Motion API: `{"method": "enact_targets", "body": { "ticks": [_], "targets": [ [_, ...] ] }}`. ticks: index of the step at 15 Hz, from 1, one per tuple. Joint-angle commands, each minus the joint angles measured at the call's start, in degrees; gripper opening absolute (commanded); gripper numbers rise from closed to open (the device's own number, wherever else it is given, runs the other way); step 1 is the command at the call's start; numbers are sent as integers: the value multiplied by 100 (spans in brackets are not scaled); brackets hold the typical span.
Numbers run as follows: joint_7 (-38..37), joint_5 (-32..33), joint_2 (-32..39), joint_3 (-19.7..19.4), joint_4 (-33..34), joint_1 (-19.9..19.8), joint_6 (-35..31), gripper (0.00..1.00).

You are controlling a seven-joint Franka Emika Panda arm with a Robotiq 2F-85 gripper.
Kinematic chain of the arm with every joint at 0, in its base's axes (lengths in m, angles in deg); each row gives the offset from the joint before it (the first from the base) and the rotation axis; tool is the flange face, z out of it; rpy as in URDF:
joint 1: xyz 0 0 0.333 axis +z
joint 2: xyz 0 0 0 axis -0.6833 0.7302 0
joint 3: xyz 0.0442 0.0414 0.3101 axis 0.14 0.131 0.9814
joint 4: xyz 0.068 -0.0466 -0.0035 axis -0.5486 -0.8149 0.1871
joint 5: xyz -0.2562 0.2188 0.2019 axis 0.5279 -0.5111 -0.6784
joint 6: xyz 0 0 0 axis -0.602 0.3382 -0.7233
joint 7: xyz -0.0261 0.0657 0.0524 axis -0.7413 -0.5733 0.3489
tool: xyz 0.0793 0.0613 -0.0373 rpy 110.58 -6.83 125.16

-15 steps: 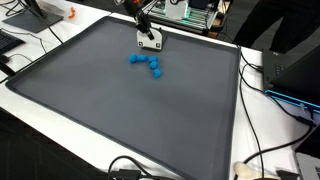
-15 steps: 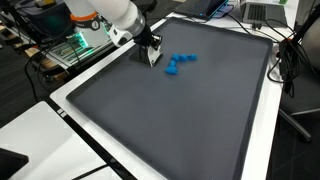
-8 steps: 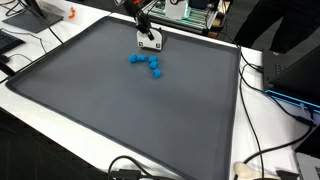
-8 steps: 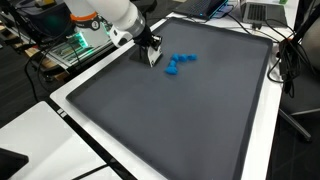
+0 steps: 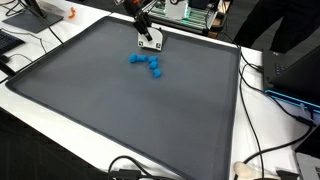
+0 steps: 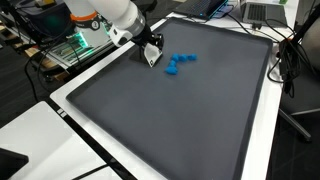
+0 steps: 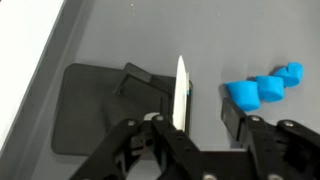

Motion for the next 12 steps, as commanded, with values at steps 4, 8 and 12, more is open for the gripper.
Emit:
{"method": "enact_targets", "body": {
  "ticks": [4, 8, 12],
  "targets": [
    [-334, 334, -351, -23, -159, 27, 60, 100],
    [-609, 625, -564, -12, -194, 28, 148, 100],
    [-1063, 1046, -790, 1, -204, 18, 354, 100]
  ]
}}
